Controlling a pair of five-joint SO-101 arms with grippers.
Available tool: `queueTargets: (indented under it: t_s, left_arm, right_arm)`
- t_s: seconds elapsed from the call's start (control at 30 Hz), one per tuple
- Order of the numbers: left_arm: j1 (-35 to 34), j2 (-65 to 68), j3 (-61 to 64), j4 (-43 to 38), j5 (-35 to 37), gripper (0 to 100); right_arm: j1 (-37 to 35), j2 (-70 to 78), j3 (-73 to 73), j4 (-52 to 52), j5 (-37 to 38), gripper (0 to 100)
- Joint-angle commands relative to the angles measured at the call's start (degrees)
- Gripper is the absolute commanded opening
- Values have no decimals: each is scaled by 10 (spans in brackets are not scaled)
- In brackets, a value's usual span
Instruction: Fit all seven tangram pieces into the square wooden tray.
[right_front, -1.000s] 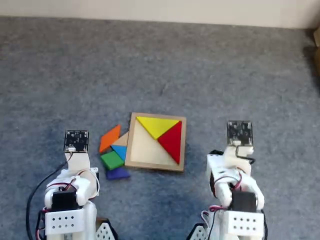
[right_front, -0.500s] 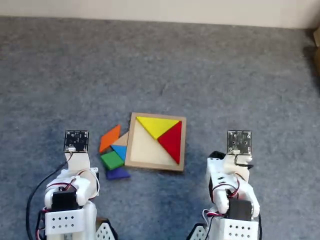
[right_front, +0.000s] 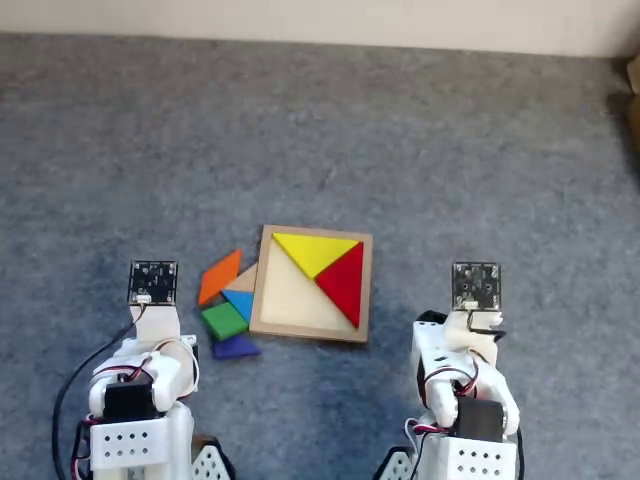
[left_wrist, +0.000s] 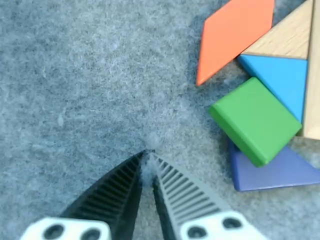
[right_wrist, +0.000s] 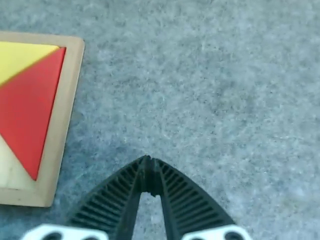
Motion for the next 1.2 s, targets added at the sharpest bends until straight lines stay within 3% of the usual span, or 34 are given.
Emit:
queueTargets:
  t_s: [0.0, 1.07, 1.17]
  left_arm:
    - [-4, -8, 0, 3, -2, 7]
    - [-4, -8, 0, 3, -2, 7]
    - [-4, -8, 0, 3, -2, 7]
  right_arm:
    - [6, -10, 58, 1, 7, 5]
    - [9, -9, 58, 3, 4, 5]
    - [9, -9, 58, 49, 5, 5]
